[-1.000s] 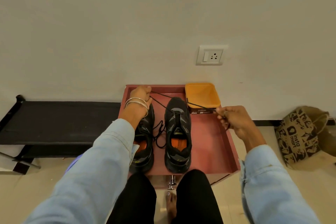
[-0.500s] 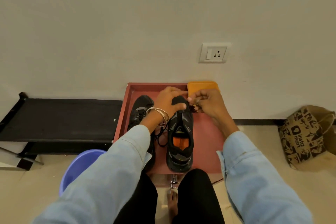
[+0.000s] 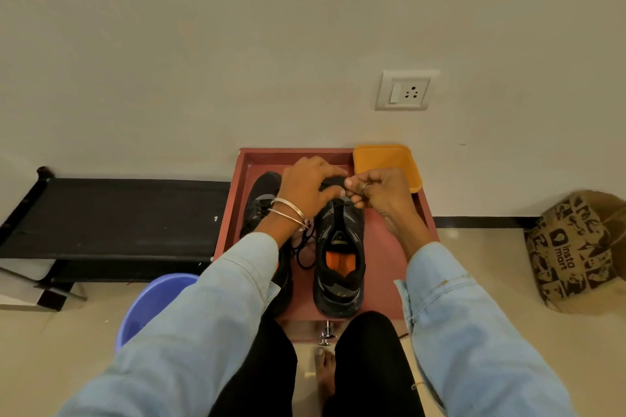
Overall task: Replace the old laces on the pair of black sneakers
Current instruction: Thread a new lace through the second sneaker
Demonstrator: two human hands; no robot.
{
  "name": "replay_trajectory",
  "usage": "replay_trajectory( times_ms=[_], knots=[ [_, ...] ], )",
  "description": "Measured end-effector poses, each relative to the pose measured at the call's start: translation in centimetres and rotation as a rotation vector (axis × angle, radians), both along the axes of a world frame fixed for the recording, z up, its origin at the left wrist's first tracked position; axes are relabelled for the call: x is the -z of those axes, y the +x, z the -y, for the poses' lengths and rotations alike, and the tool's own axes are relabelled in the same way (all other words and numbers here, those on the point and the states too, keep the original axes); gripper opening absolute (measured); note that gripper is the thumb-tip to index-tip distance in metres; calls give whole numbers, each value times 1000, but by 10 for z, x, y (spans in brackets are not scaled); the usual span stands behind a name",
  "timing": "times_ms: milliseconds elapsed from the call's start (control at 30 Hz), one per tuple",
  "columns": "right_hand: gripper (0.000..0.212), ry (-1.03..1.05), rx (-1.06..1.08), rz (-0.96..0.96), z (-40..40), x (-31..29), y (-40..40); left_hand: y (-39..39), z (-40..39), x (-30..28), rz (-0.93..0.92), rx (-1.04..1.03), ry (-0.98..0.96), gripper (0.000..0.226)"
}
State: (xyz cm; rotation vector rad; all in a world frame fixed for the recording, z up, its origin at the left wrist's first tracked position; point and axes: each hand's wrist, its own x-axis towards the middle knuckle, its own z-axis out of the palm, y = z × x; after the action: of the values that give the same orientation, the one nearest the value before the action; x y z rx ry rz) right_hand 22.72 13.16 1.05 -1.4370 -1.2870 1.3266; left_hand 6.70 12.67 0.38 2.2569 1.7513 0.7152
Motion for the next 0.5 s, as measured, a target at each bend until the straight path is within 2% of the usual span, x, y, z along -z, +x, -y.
replay_trajectory(
  times_ms=[100, 167, 200, 300, 367, 467, 500],
  knots=[
    [18, -40, -38, -5, -1, 10, 0, 14, 5, 13, 317, -6, -70, 25],
    [10, -58, -32, 3, -2, 13, 2, 18, 5, 19, 396, -43, -109, 19],
    [6, -68, -24, 3, -2, 15, 3, 19, 5, 21, 403, -43, -127, 16],
    [22, -93, 20, 25, -5, 27, 6, 20, 2, 29, 380, -68, -163, 10],
    [29, -101, 38, 129, -7, 36, 6, 20, -1, 34, 346, -139, -199, 10],
    [50, -193, -147, 351, -3, 50, 6, 24, -5, 44, 243, -211, -298, 13],
    [50, -228, -235, 424, 0, 53, 5, 26, -6, 47, 186, -225, -334, 14]
  ],
)
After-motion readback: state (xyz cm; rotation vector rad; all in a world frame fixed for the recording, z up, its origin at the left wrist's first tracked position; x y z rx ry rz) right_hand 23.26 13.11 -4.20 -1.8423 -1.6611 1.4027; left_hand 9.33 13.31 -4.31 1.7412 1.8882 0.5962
